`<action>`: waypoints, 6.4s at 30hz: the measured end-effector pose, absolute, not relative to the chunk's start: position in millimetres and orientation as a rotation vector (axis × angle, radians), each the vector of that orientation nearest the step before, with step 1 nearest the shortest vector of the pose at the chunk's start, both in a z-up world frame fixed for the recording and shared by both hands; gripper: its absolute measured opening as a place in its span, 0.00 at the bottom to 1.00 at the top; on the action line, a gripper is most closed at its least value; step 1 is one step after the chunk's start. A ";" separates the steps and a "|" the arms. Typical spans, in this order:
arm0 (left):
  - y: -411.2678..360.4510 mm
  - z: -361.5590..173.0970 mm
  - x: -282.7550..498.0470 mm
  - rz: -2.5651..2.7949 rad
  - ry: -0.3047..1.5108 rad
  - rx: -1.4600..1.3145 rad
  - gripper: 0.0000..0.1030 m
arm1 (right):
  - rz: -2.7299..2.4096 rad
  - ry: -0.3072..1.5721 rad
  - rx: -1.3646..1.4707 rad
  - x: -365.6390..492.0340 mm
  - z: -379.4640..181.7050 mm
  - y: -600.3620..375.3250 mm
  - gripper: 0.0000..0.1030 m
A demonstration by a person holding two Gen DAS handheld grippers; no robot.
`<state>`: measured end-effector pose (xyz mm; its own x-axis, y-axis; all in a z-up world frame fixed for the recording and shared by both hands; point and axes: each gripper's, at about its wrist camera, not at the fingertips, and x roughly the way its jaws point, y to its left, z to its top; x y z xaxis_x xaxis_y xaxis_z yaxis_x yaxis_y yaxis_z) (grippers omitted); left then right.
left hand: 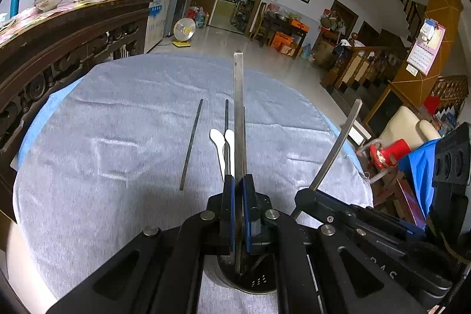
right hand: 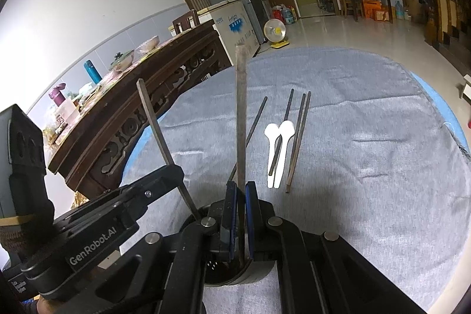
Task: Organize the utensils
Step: 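Lower both chopsticks into the metal cup and open both tools, then raise both open tools away from the metal cup, then move both tools back down to the remaining chopsticks beside the spoons, then close the left tool on a chopstick while the right tool grasps another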
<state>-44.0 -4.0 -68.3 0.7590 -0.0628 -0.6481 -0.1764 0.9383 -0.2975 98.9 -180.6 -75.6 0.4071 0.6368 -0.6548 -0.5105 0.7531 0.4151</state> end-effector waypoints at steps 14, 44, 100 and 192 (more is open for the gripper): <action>-2.4 -68.5 -50.7 0.039 0.732 -0.357 0.05 | 0.739 0.898 0.156 93.8 -73.9 -180.6 0.07; 12.8 -48.0 -93.4 0.078 0.752 -0.390 0.65 | 0.753 0.899 0.145 53.5 -45.4 -216.7 0.57; 78.0 -104.3 -68.5 0.175 0.923 -0.484 0.68 | 0.654 1.197 0.271 141.7 -134.0 -248.8 0.59; 113.6 -150.1 190.6 0.158 1.425 -0.243 0.05 | 0.528 1.554 -0.153 343.8 -176.4 -122.8 0.06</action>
